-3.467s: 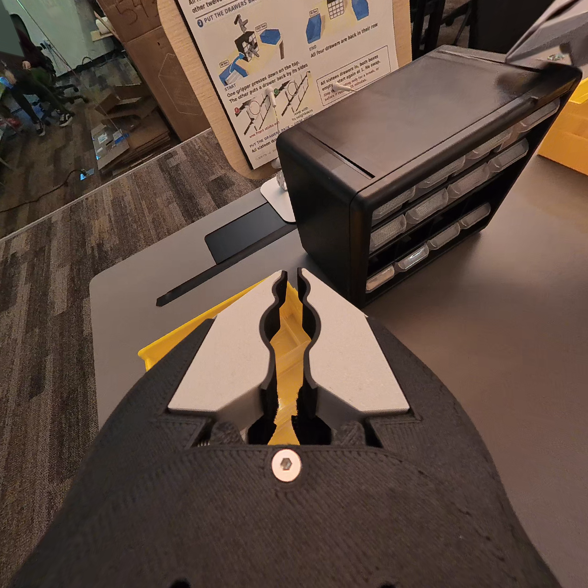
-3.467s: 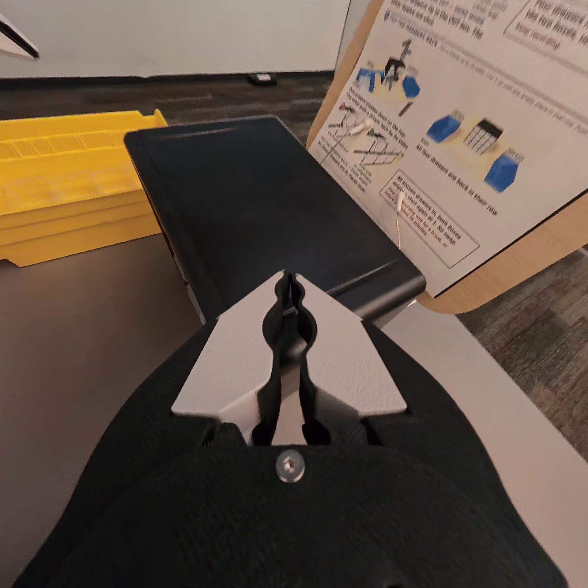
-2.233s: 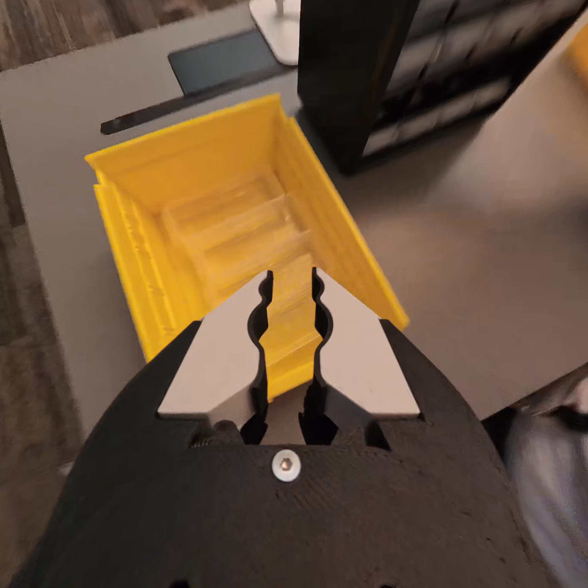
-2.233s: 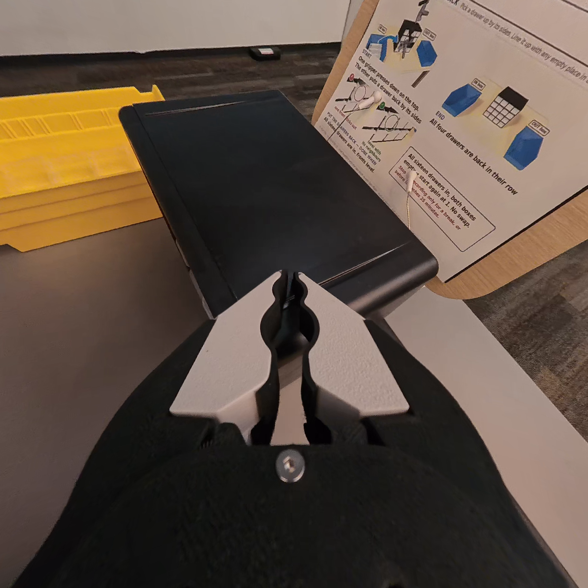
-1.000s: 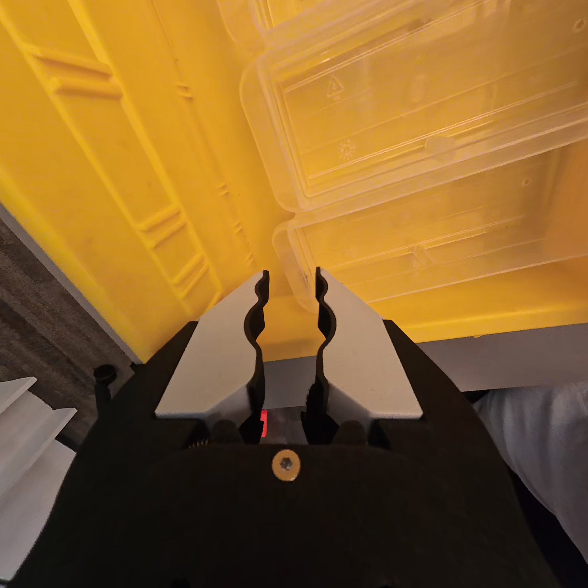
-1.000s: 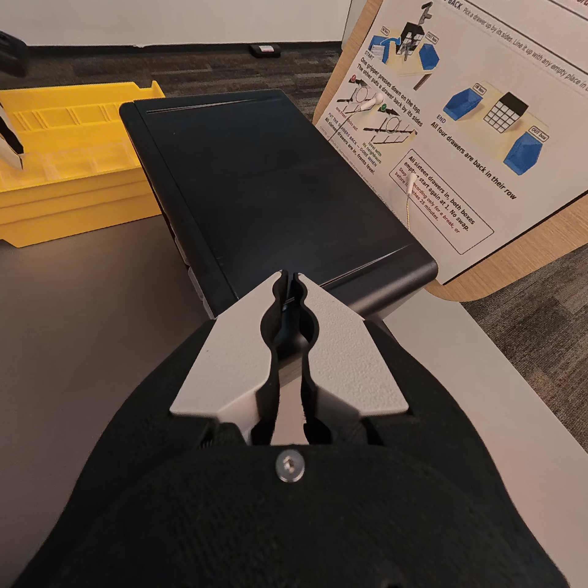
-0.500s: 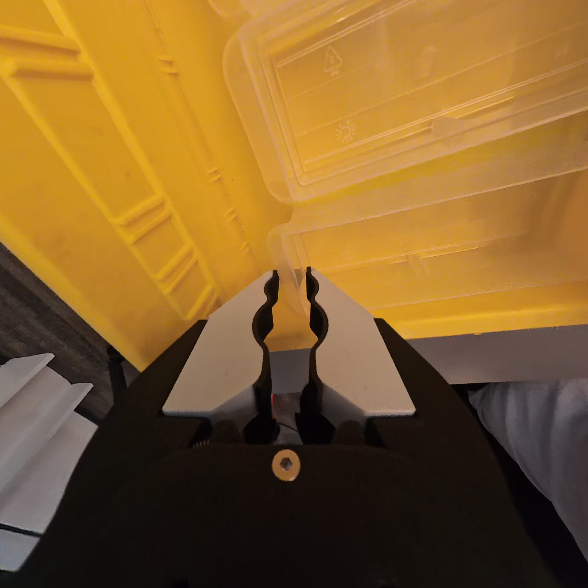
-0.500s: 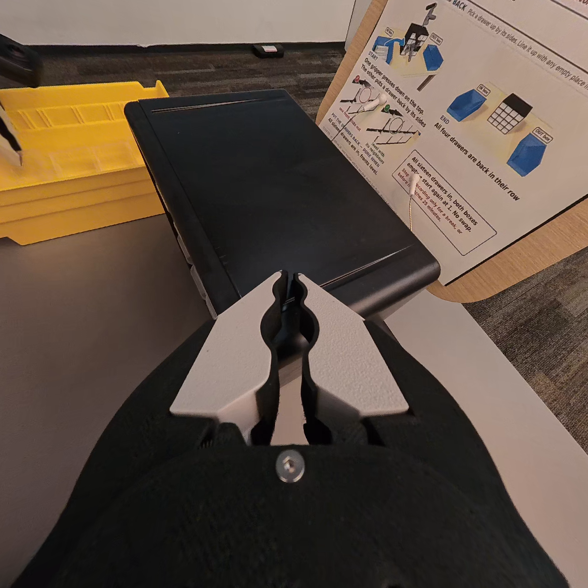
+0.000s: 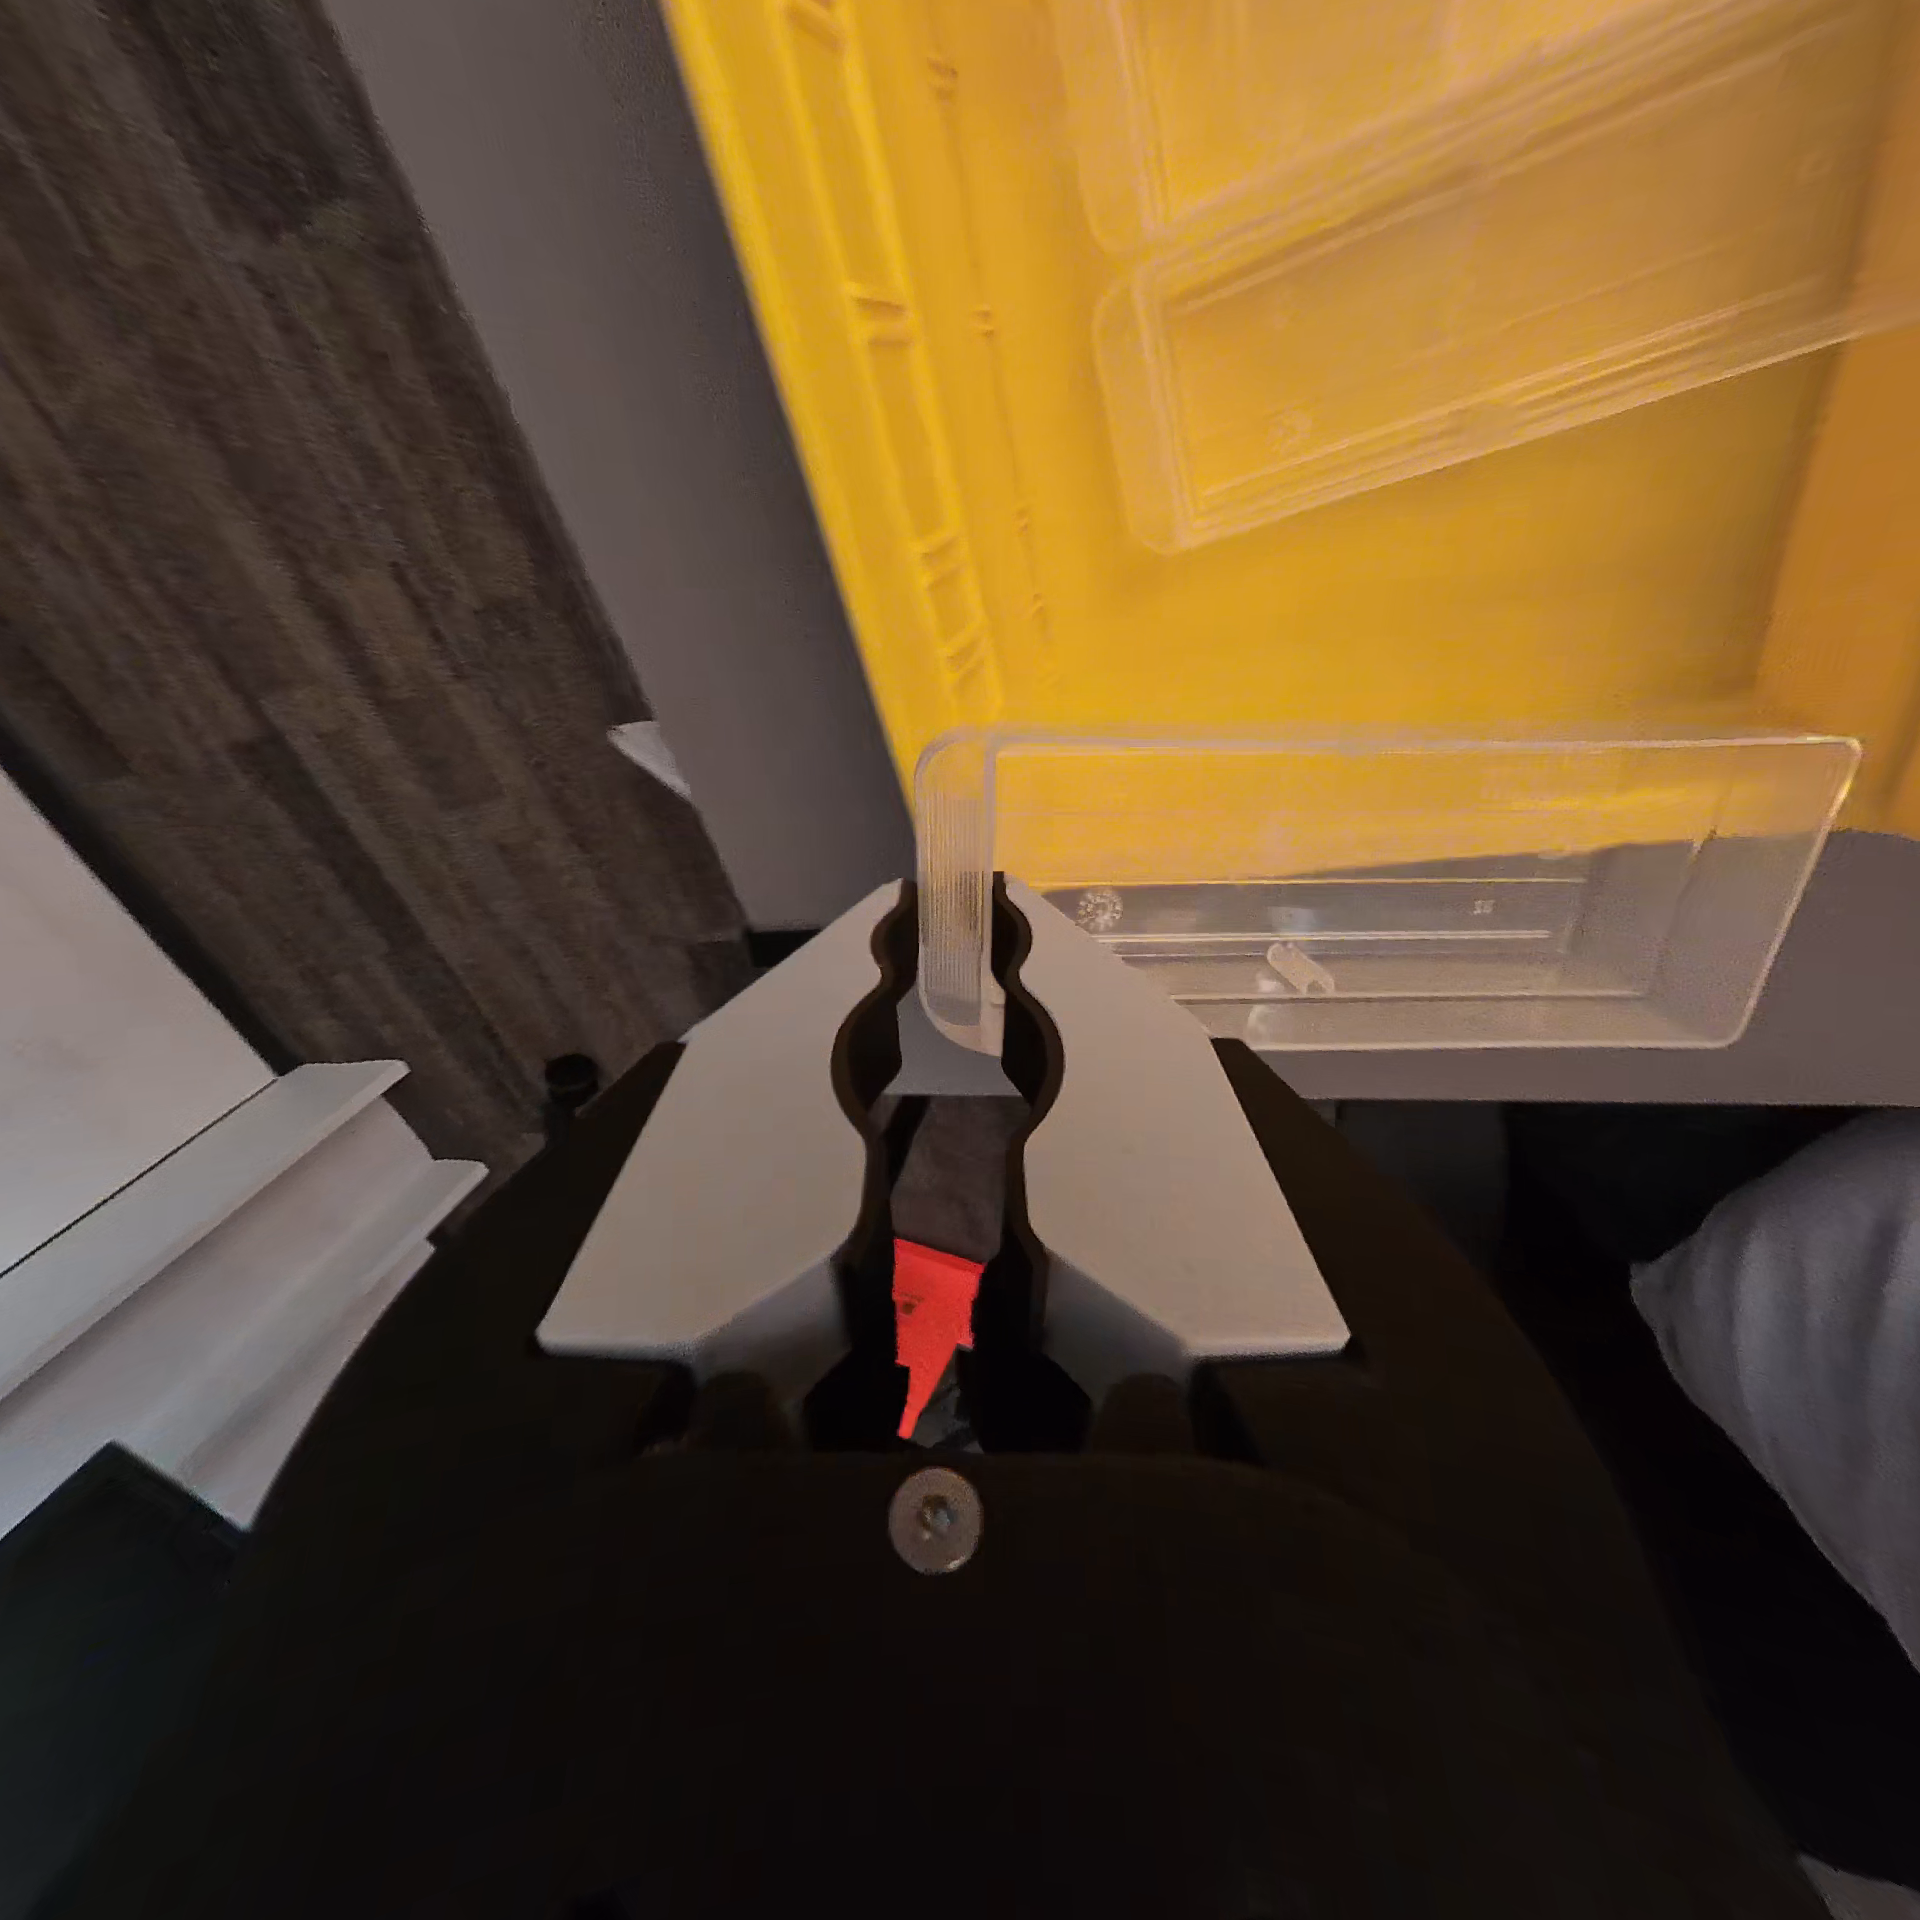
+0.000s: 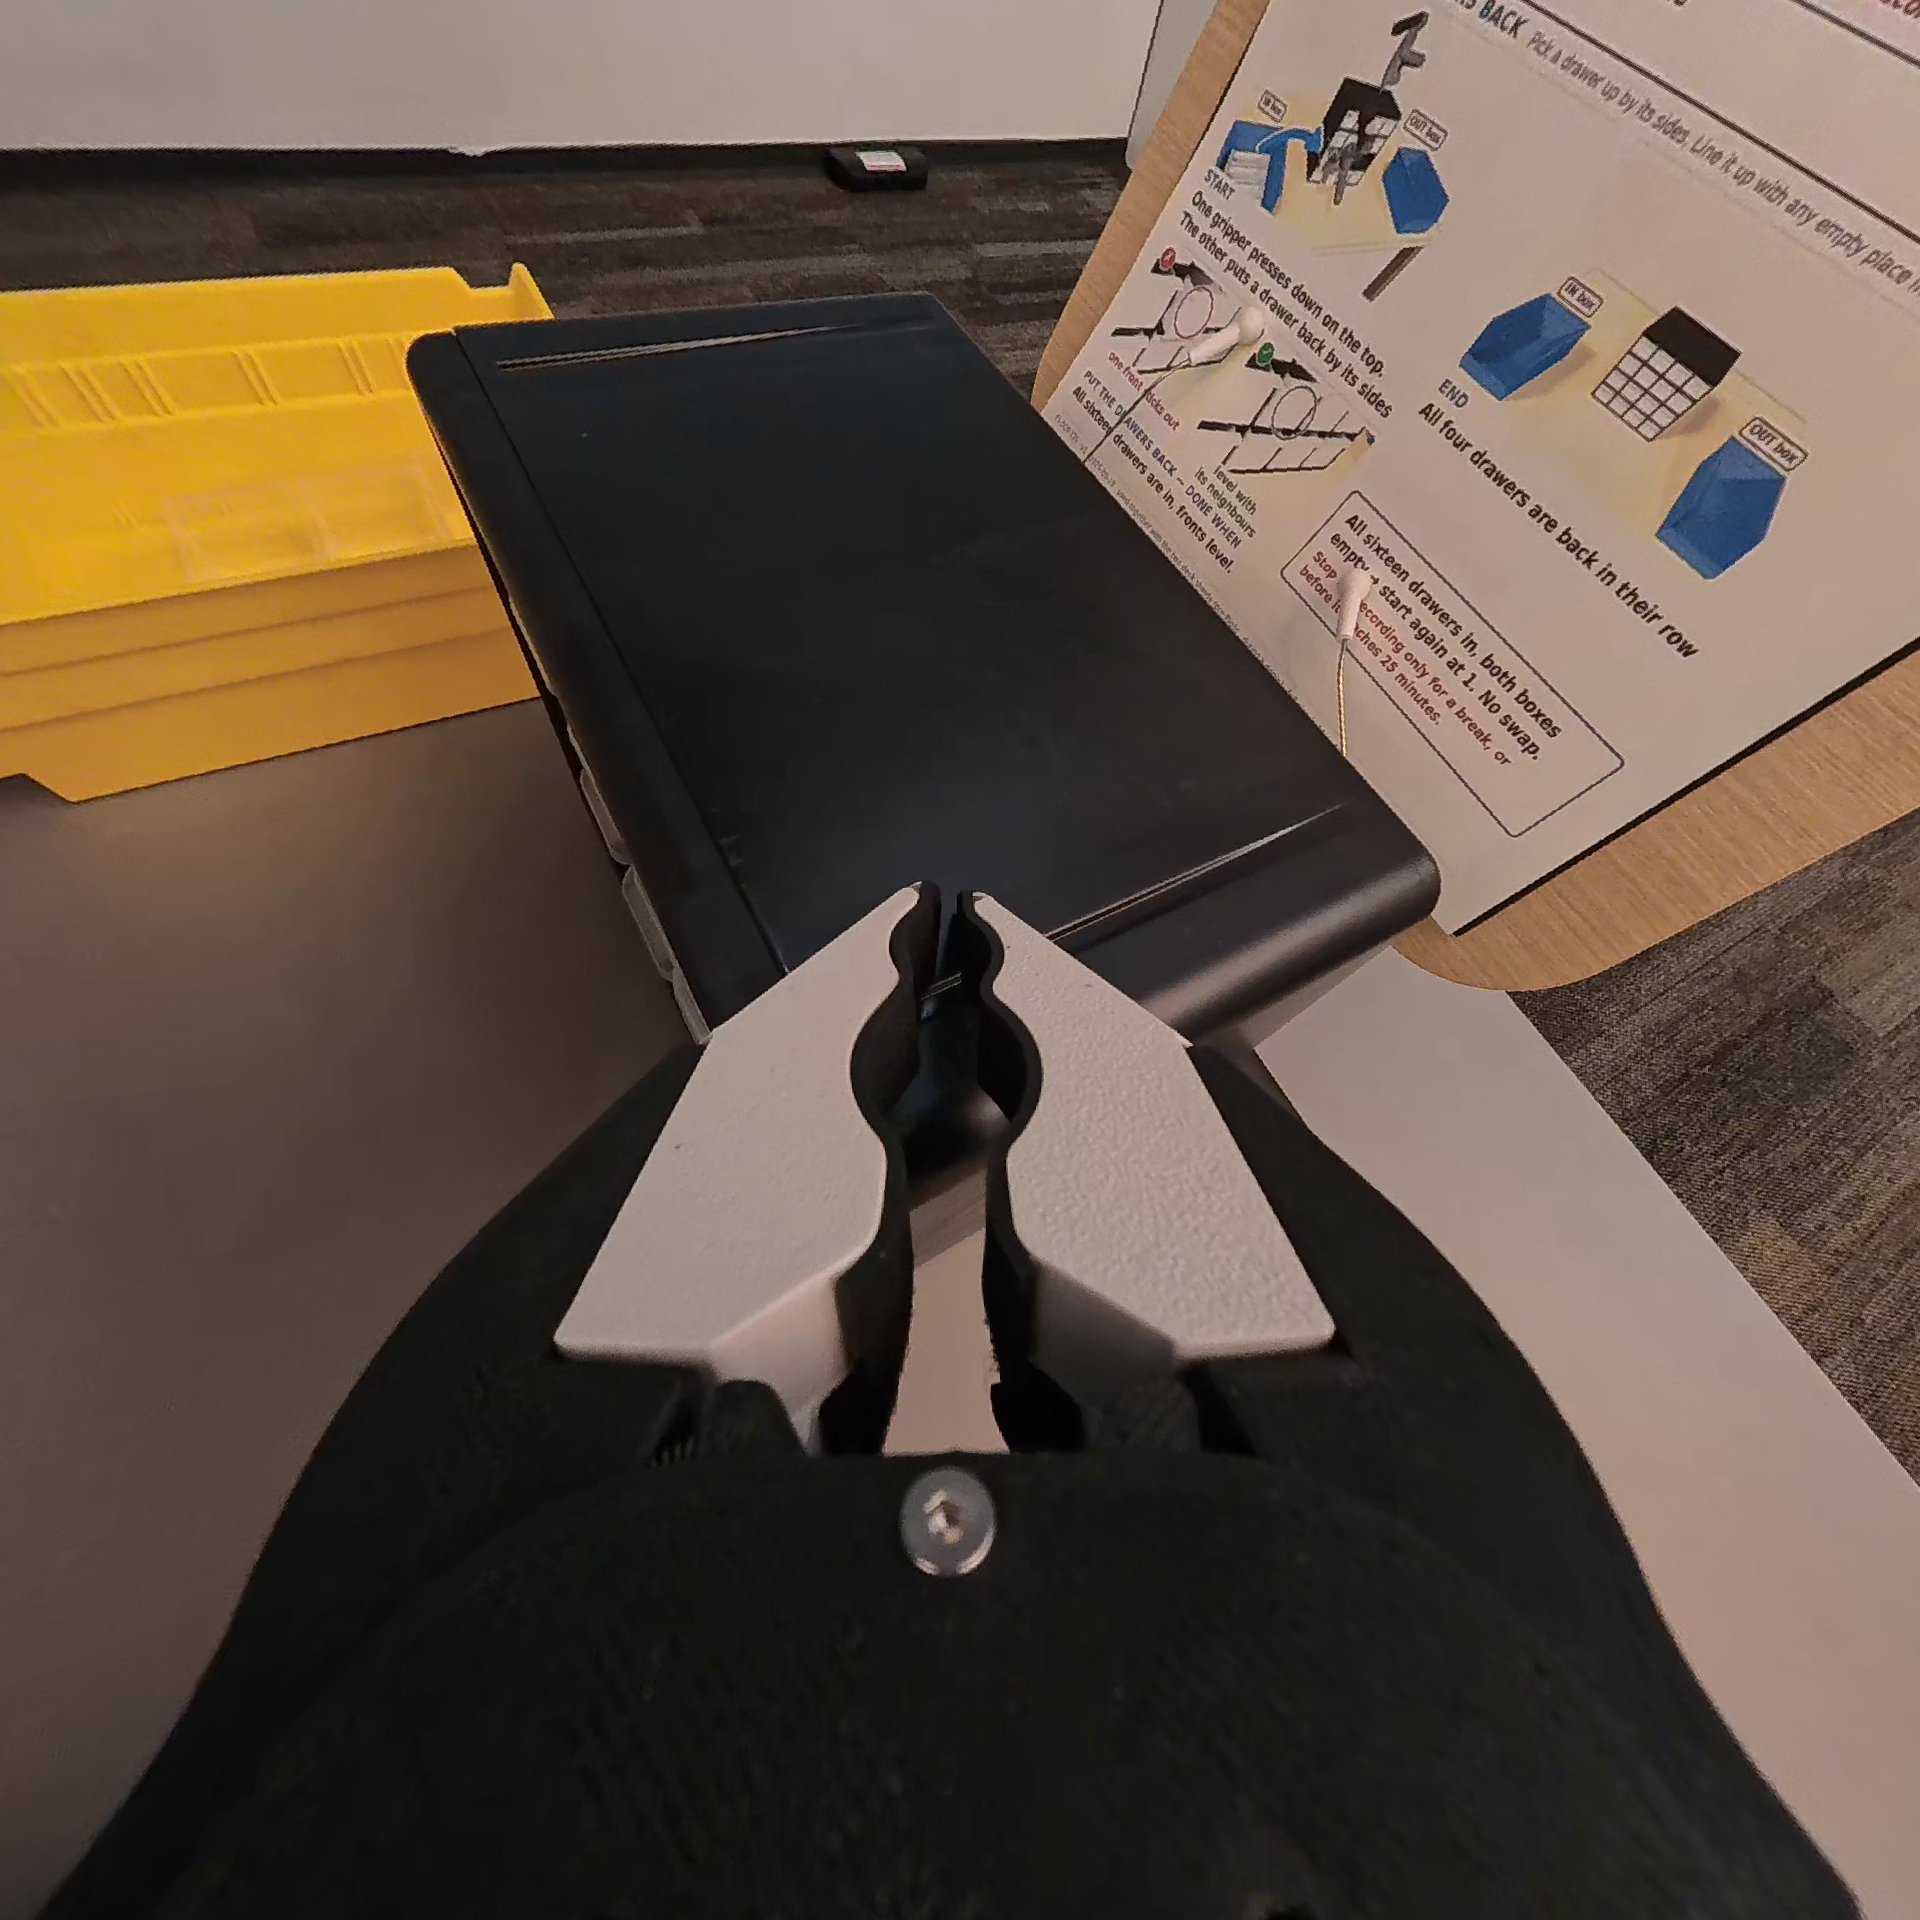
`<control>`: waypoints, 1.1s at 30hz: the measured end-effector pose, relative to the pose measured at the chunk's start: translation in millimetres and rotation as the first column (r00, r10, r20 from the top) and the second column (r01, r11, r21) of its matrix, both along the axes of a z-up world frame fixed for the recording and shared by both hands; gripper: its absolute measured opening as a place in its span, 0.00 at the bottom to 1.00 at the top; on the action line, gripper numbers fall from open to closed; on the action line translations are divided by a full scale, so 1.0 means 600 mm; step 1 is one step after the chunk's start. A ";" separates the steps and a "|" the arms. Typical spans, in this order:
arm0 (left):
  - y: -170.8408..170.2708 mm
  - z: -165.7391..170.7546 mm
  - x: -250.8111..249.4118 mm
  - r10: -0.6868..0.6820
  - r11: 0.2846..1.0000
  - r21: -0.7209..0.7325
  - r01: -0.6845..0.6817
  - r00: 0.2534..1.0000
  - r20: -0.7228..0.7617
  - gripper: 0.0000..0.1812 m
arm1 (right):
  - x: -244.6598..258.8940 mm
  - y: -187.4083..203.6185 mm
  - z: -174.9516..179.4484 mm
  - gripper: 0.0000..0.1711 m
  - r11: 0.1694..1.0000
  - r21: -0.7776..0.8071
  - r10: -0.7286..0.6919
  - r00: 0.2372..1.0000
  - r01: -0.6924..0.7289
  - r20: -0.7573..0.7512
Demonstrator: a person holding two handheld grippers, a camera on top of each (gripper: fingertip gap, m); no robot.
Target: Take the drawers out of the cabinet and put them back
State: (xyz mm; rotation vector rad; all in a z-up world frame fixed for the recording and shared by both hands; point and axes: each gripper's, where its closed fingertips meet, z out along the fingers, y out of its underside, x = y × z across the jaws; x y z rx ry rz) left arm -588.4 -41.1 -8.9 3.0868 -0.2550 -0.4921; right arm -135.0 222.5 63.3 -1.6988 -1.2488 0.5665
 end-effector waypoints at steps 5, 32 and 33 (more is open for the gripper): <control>0.049 0.109 0.094 -0.098 0.983 0.166 0.079 0.989 0.114 0.07 | 0.000 0.001 0.000 0.01 1.000 -0.005 0.002 1.000 -0.002 -0.005; 0.112 -0.219 0.454 0.006 0.980 0.177 -0.086 0.912 0.411 0.06 | 0.004 0.009 0.000 0.00 1.000 0.007 -0.004 1.000 0.004 -0.008; 0.110 -0.222 0.452 0.009 0.980 0.179 -0.089 0.915 0.403 0.06 | 0.004 0.009 0.000 0.00 1.000 0.008 -0.004 1.000 0.004 -0.009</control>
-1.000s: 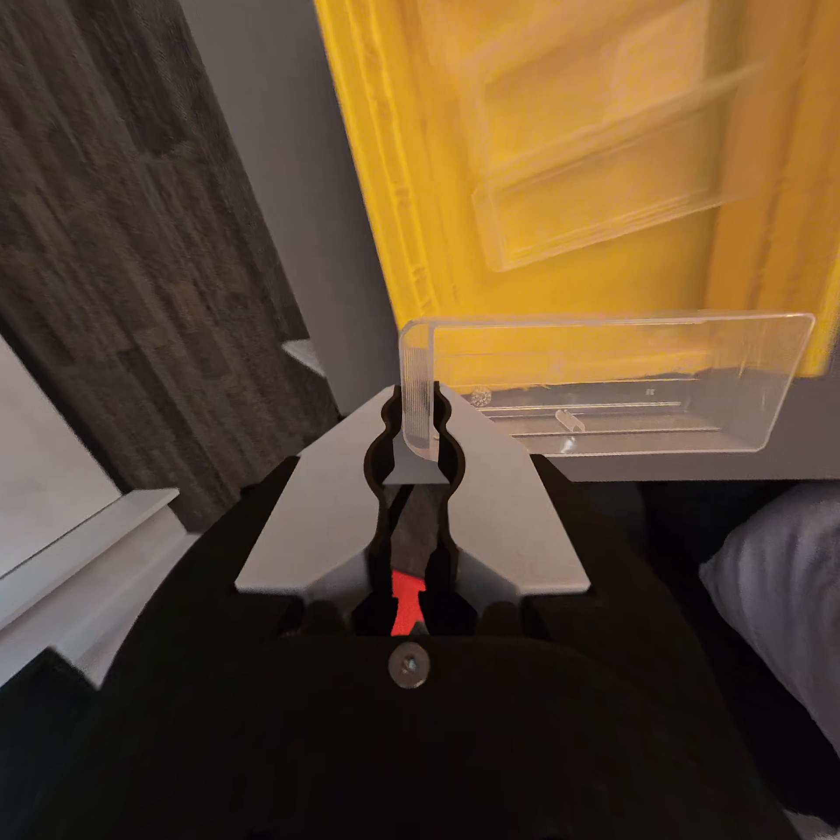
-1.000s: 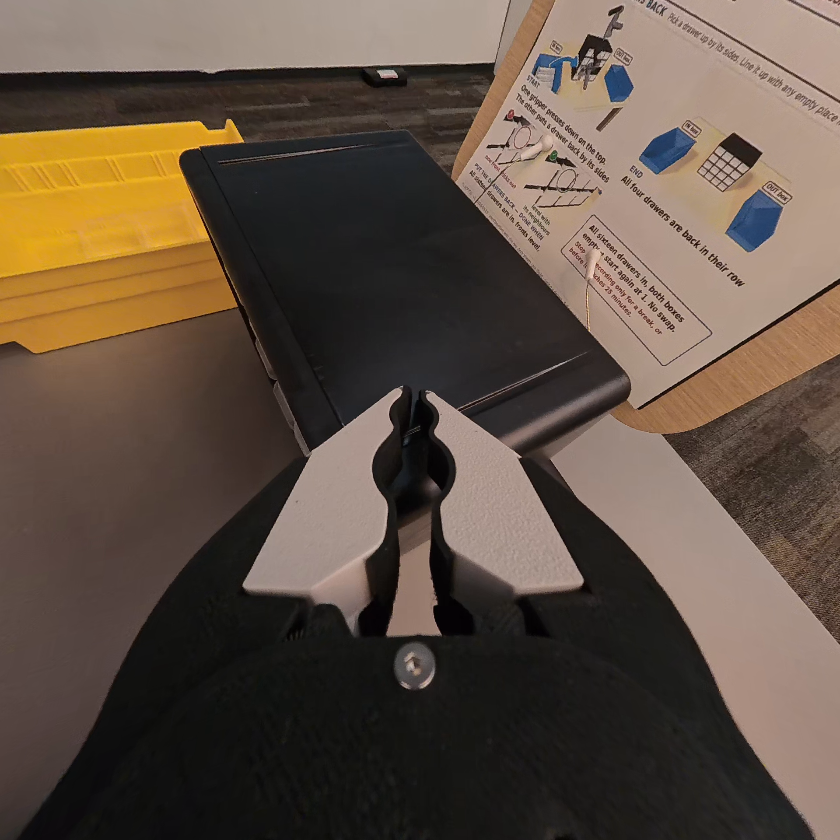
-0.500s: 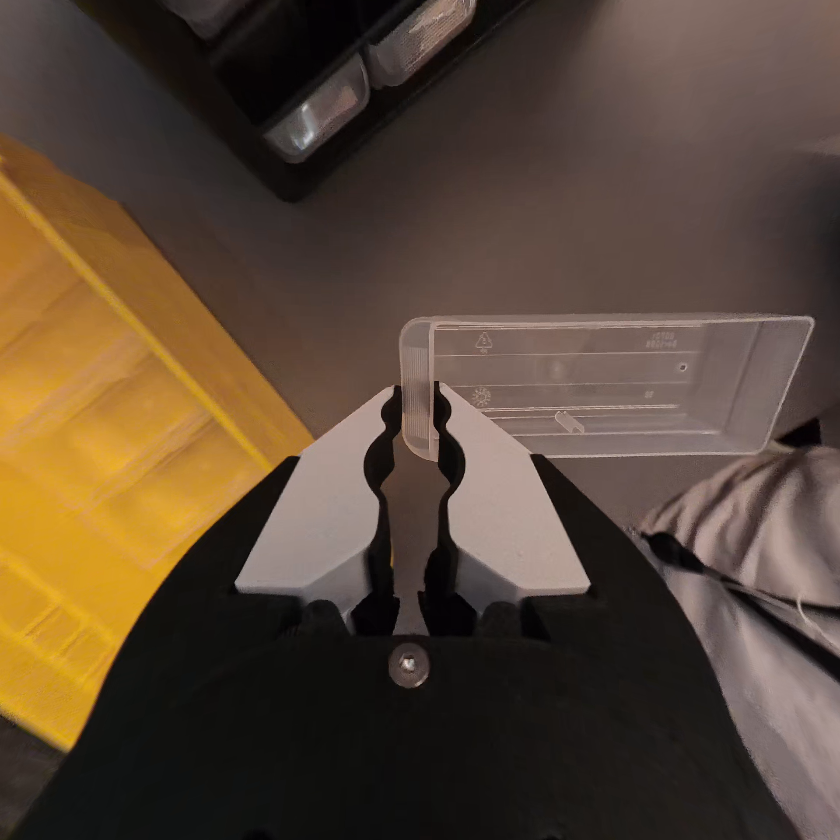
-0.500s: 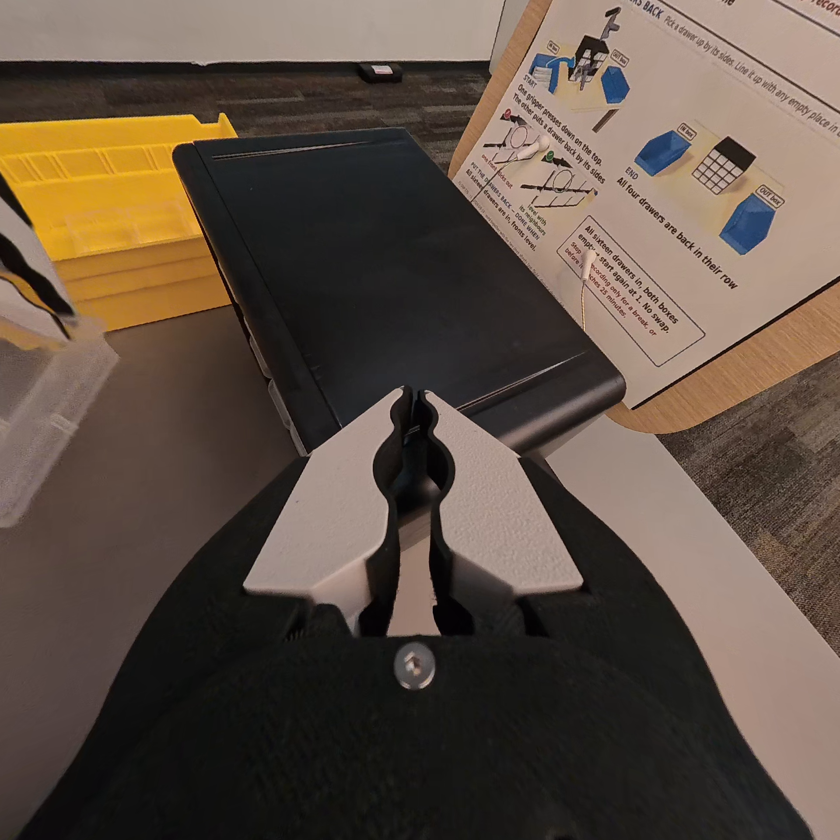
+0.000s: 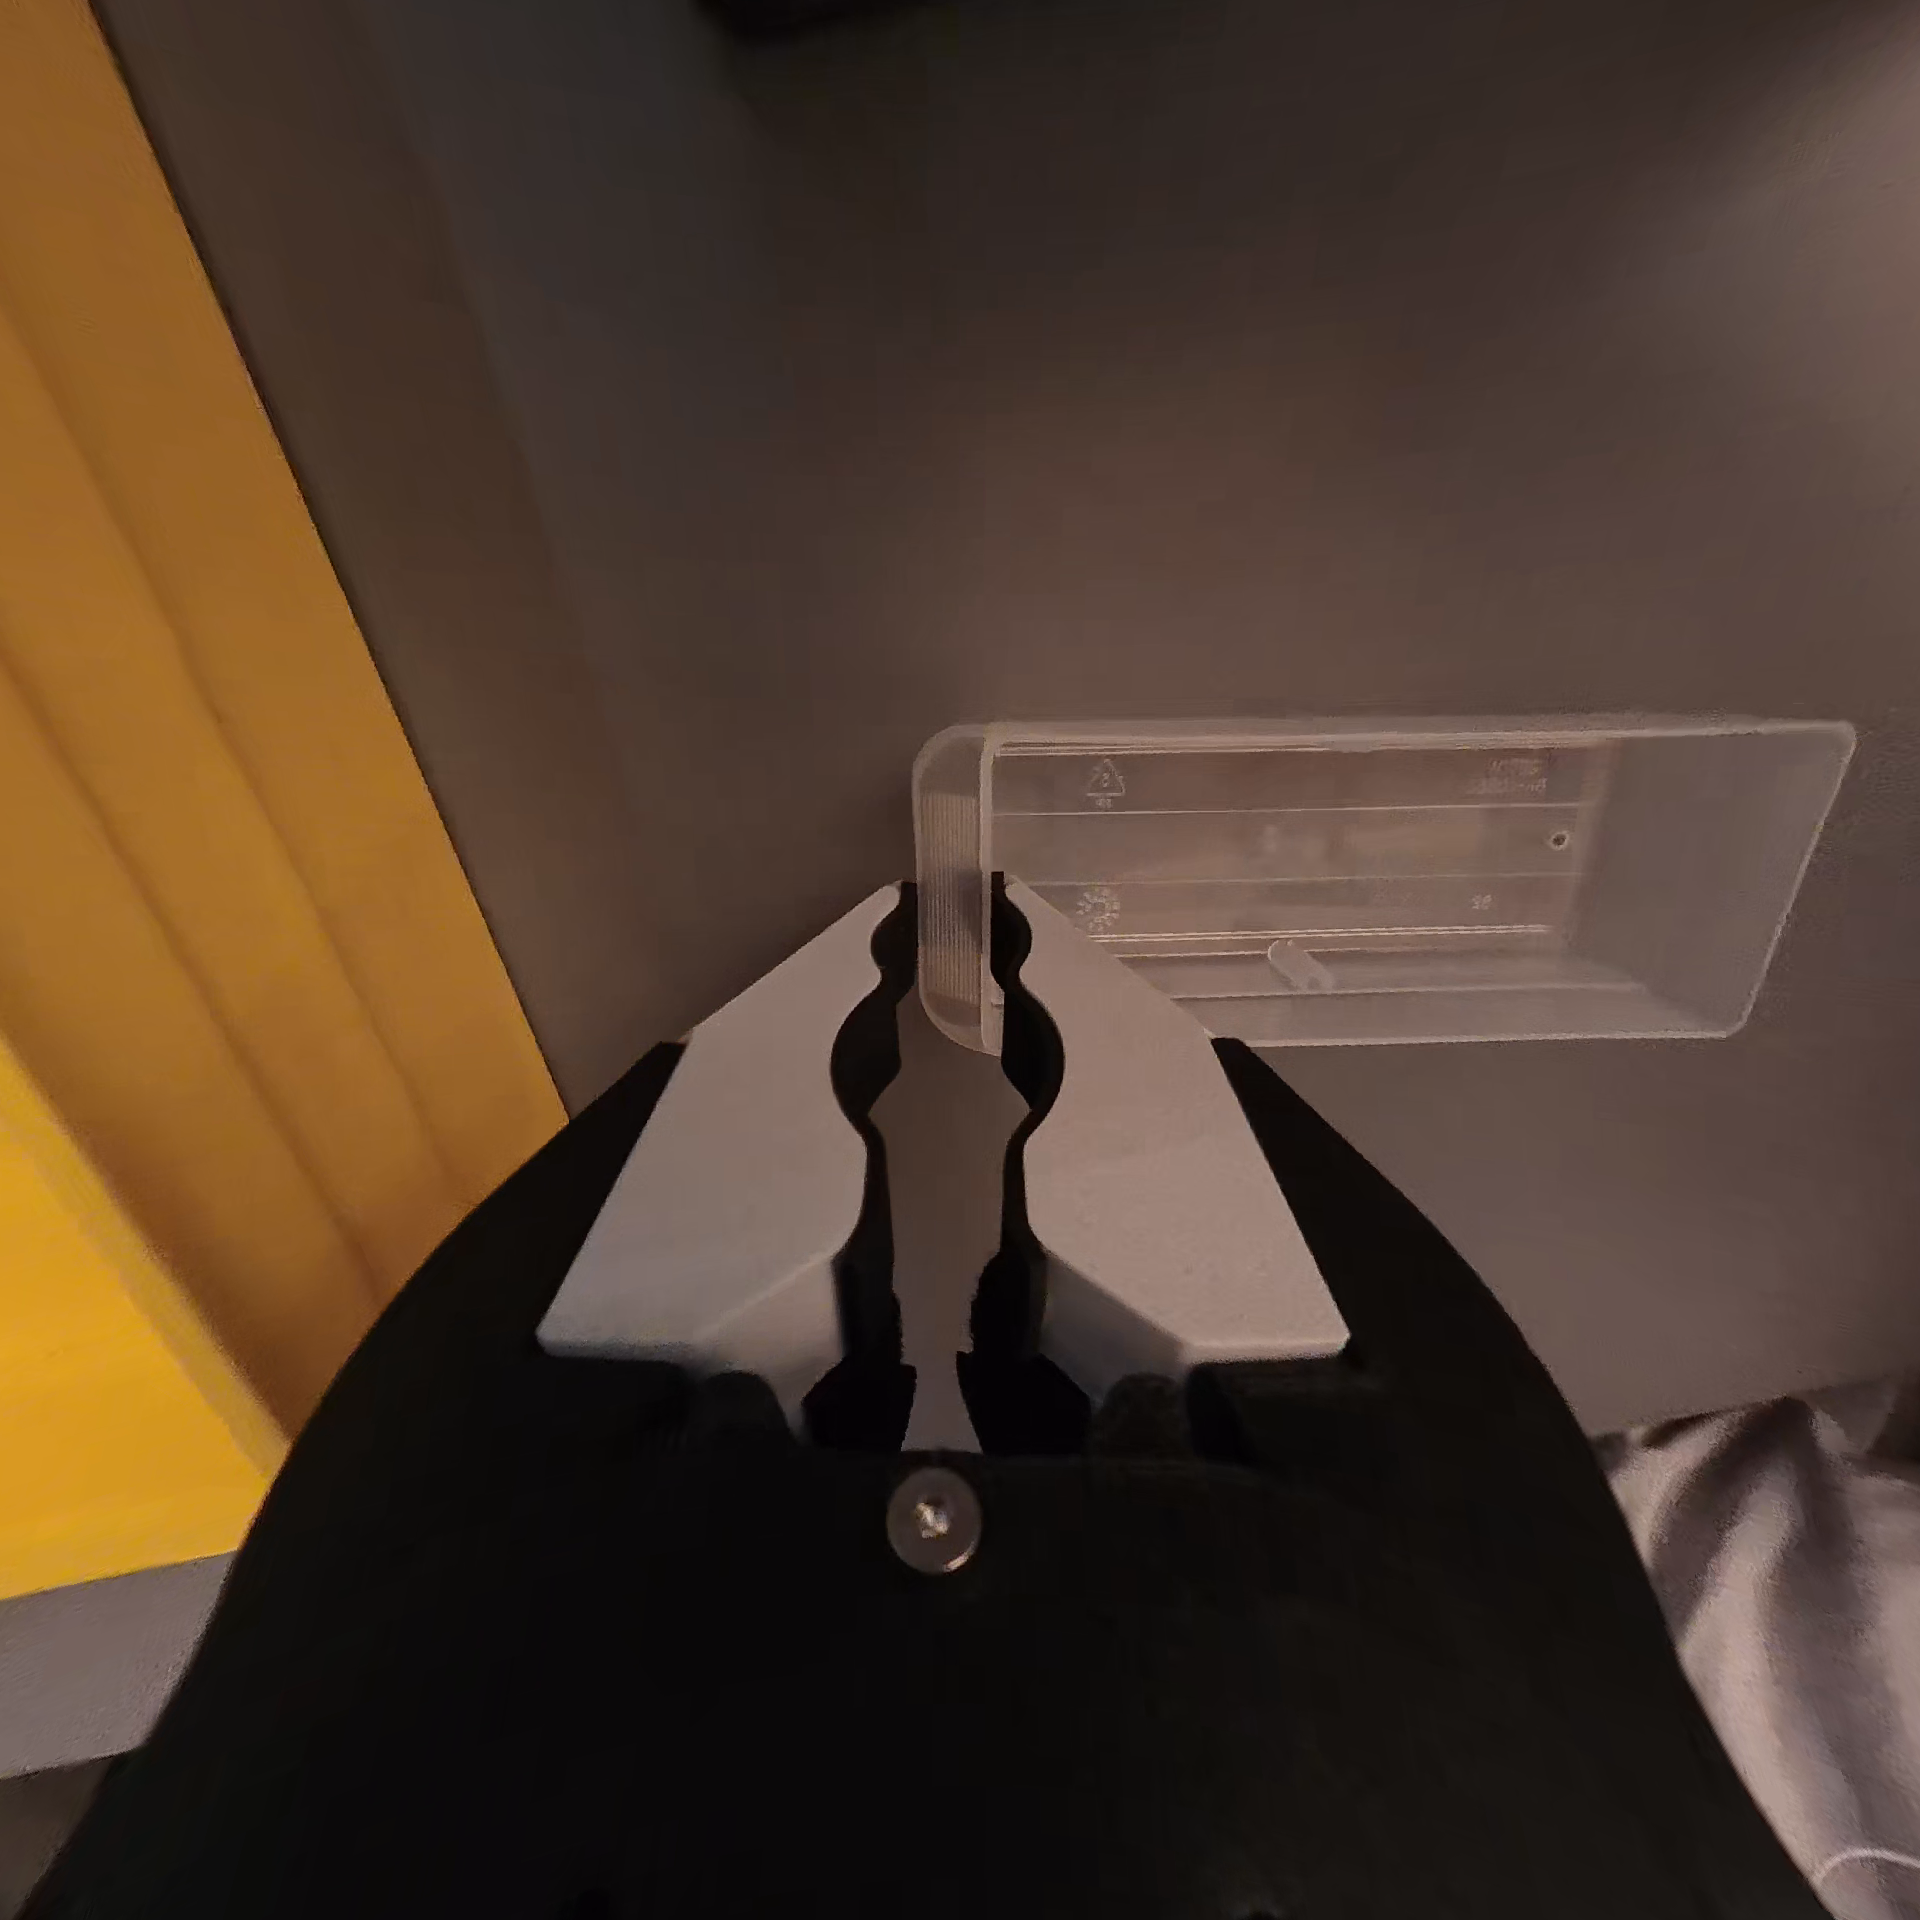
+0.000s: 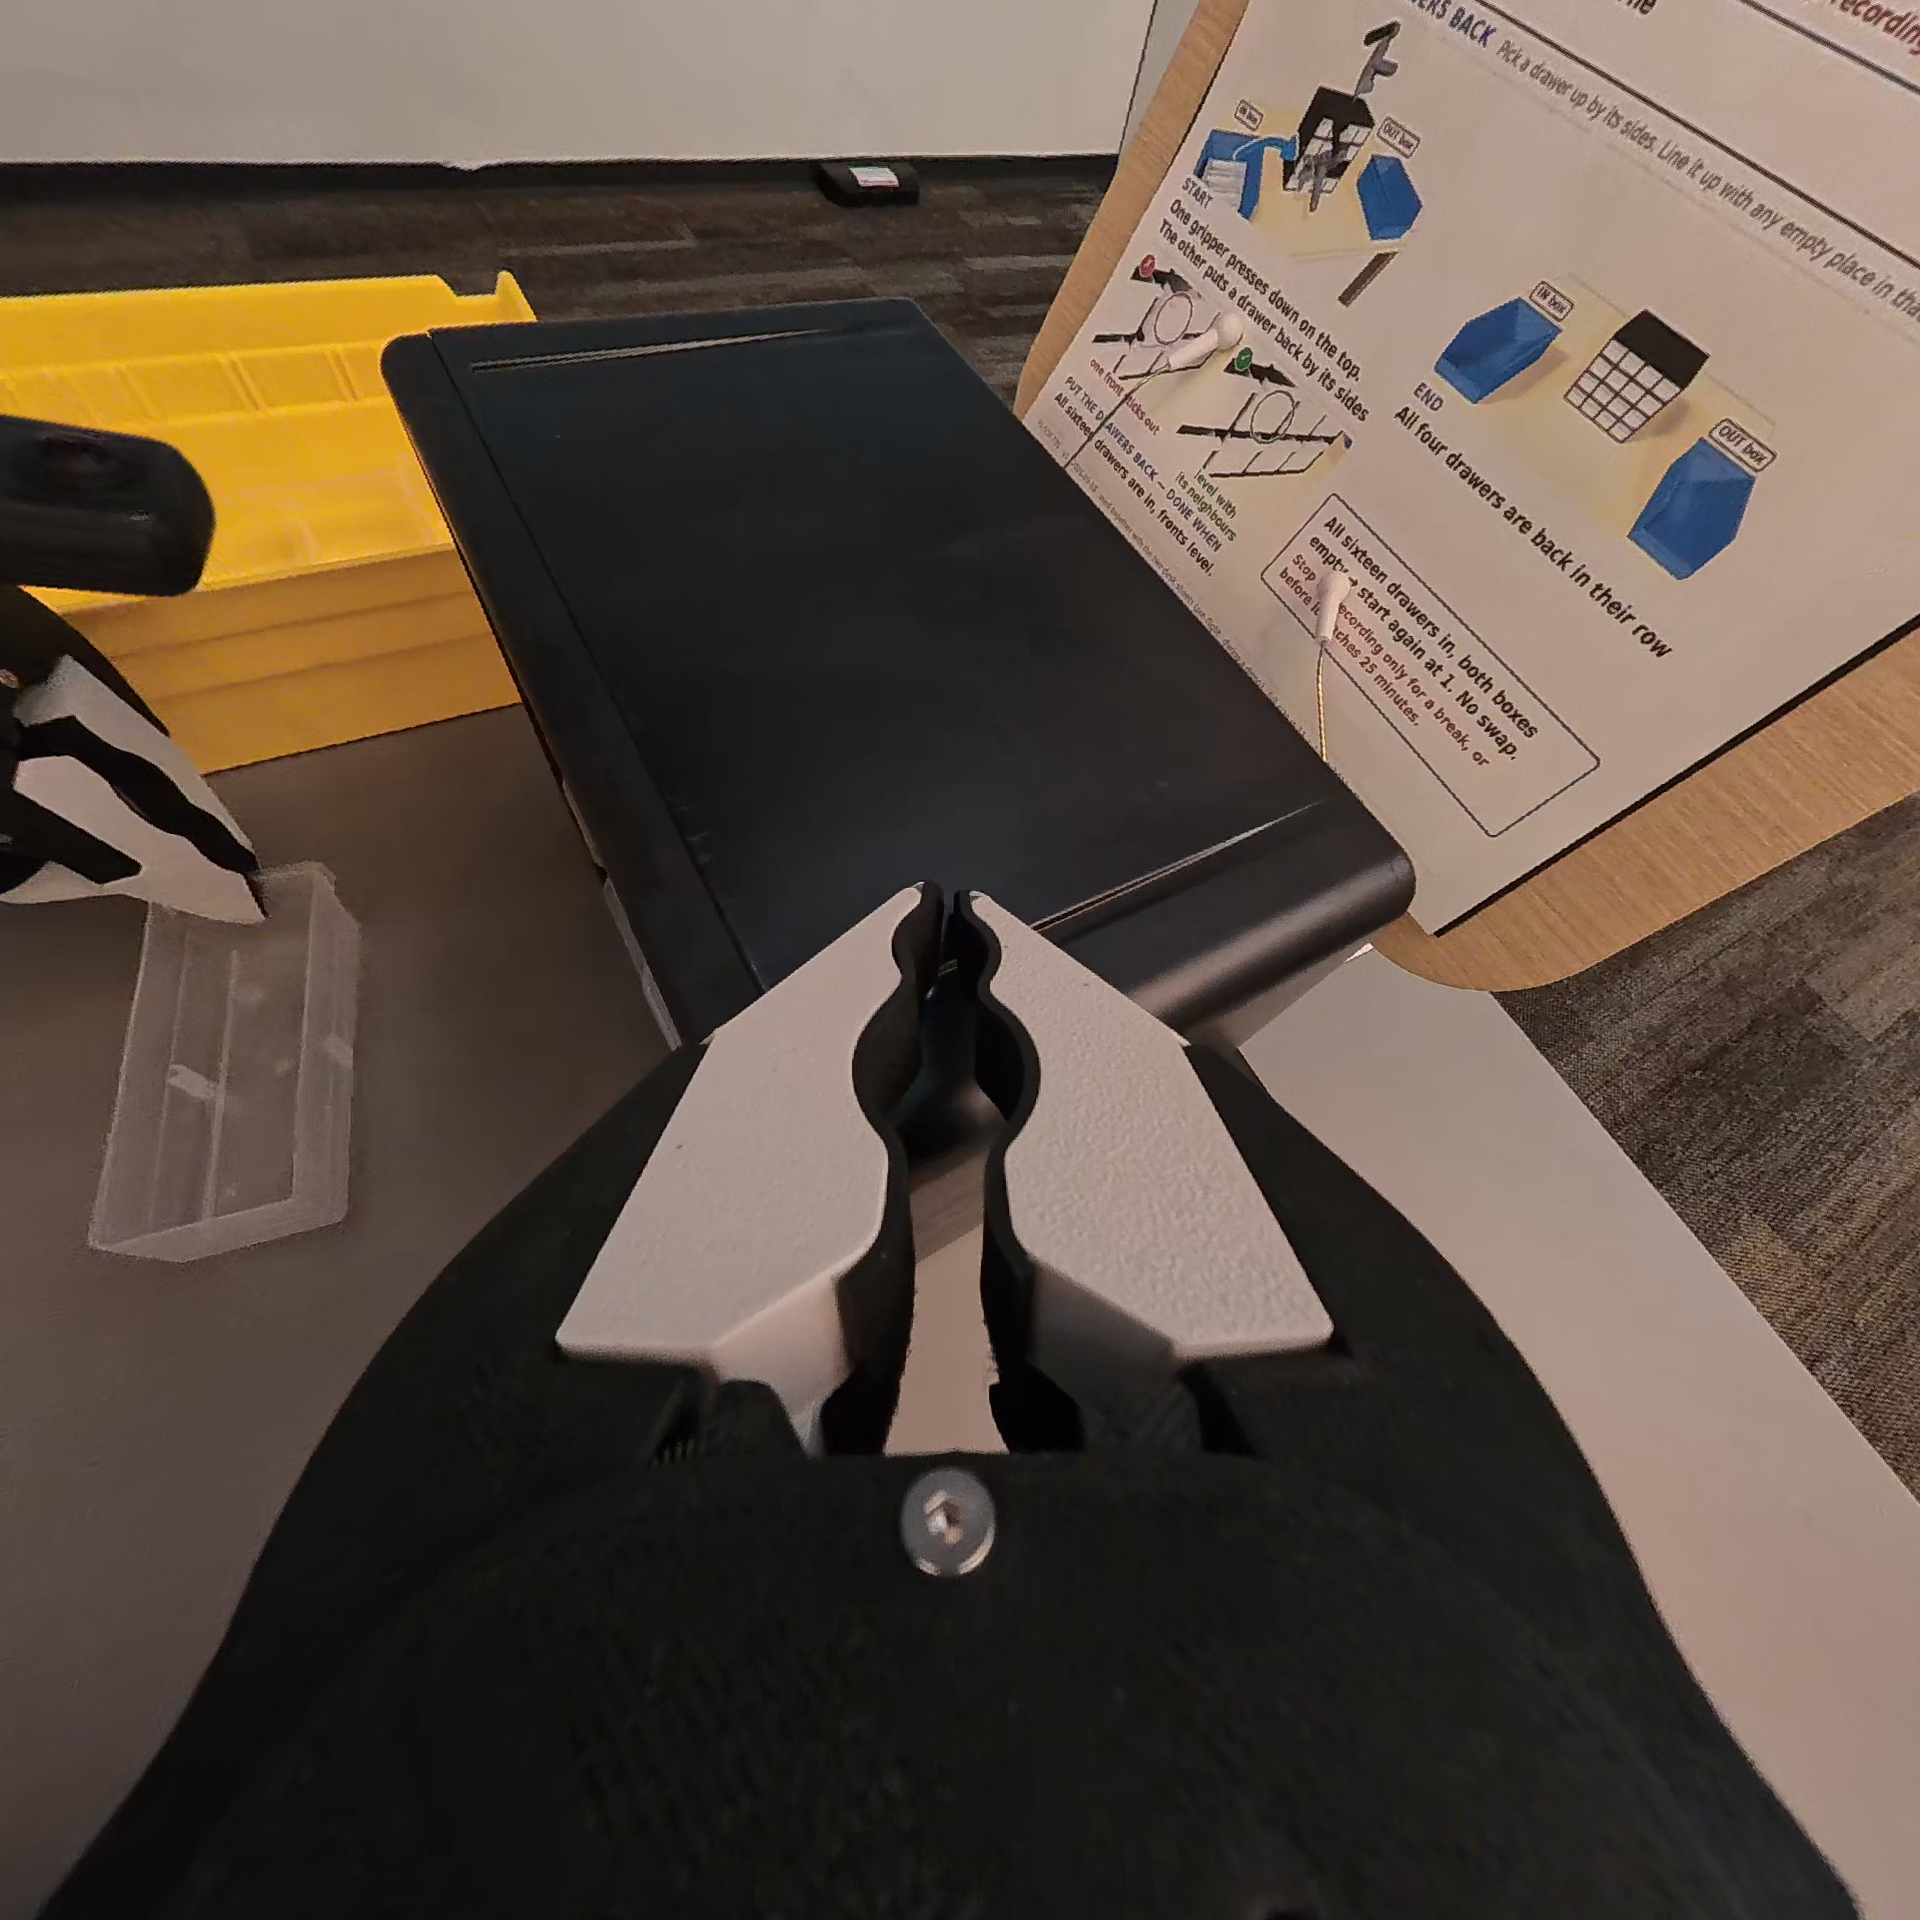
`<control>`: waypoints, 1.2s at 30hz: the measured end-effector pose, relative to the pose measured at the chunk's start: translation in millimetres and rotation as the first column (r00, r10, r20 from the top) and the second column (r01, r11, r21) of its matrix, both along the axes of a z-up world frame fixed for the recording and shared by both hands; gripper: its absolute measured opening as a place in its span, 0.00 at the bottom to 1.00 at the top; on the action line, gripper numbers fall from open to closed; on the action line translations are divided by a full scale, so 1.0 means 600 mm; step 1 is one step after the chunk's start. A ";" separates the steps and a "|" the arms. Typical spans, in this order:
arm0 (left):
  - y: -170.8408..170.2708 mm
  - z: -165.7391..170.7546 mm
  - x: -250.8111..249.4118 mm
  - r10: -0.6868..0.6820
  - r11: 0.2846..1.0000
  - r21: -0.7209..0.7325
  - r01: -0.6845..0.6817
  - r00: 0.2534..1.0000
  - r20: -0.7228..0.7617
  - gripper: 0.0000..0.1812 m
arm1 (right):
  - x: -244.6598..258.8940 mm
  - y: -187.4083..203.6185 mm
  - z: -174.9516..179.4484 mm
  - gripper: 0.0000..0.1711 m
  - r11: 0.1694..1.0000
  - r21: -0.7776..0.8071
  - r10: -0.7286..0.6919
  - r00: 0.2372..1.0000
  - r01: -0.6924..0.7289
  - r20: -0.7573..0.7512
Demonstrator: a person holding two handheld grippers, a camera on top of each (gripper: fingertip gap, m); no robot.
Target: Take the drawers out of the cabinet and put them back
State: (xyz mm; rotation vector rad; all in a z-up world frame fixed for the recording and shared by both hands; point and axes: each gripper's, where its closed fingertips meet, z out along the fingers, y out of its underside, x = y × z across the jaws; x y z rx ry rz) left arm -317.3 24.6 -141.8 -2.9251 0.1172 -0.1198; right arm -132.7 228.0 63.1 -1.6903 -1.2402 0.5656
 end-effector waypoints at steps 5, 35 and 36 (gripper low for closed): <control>-0.006 0.000 0.003 0.019 1.000 0.004 -0.019 1.000 0.006 0.07 | 0.000 0.000 0.000 0.00 1.000 -0.002 0.003 1.000 -0.003 -0.003; -0.012 -0.001 0.080 -0.987 0.078 -0.005 0.997 0.077 -0.142 0.49 | -0.002 0.005 0.001 0.00 0.999 -0.036 0.036 0.997 -0.039 -0.062; -0.011 -0.004 0.079 -0.985 0.083 -0.006 0.997 0.081 -0.152 0.46 | -0.002 0.005 0.001 0.00 0.998 -0.041 0.040 0.997 -0.043 -0.067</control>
